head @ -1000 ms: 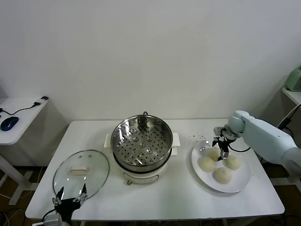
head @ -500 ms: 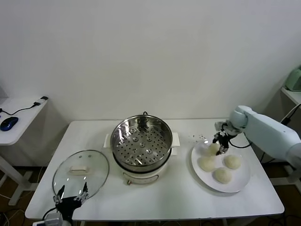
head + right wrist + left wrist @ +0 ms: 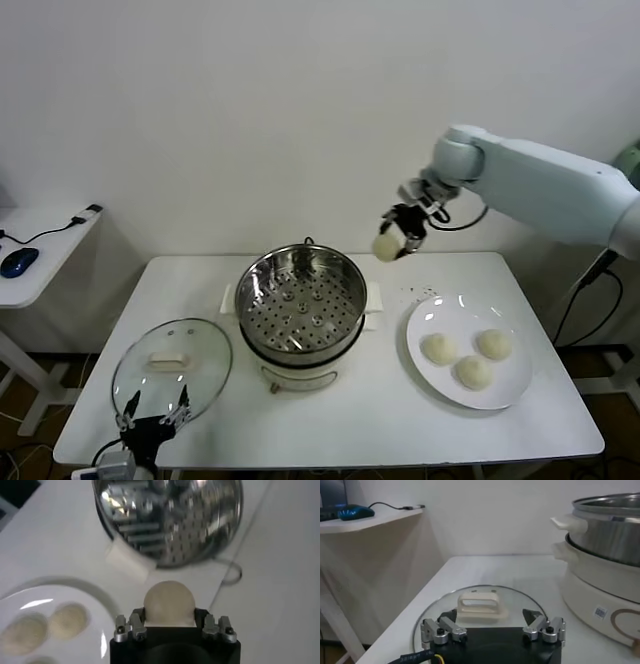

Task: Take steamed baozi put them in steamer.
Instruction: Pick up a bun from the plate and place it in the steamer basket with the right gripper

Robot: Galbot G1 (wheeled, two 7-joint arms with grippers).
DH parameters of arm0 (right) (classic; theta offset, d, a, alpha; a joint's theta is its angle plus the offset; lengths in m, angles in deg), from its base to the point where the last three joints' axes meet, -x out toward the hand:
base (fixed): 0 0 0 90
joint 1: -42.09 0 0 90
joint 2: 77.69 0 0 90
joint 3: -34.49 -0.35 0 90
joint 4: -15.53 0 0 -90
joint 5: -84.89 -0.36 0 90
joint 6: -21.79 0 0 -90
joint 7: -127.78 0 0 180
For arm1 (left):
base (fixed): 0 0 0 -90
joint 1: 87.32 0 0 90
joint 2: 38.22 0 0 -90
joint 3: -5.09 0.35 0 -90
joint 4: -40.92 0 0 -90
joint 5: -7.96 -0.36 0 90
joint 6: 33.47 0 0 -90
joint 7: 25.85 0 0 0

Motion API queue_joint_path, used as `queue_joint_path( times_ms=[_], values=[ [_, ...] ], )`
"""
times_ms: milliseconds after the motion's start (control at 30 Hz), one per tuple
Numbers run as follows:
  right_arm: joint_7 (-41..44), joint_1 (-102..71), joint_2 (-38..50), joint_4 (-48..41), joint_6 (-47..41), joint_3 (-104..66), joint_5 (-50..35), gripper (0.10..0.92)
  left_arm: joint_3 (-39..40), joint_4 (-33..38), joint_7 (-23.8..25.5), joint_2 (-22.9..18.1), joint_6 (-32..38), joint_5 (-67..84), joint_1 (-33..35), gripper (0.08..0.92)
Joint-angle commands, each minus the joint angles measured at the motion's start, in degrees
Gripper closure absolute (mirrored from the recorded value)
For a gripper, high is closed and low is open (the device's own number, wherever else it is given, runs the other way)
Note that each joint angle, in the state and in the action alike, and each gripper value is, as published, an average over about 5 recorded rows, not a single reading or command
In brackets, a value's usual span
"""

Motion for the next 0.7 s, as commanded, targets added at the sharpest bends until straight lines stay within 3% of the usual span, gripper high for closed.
queue_joint_path(
  times_ms=[33, 367, 700],
  values=[
    [-1.0, 3.8, -9.9, 4.5, 15.1, 4.4, 3.5, 0.389, 0.0, 0.0, 0.0, 0.0, 0.1, -0.1, 0.1, 0.177],
    [-4.4, -12.1, -14.9, -12.4, 27.1, -5.3, 27.9, 0.389, 0.2, 0.0, -0.3, 0.0, 0.4, -0.7, 0.5, 0.177],
    [-5.7, -17.5, -22.4, -28.2, 31.8, -11.5, 32.9, 0.38, 0.3, -0.3, -0.6, 0.0, 0.5, -1.2, 0.1, 0.177]
  ],
)
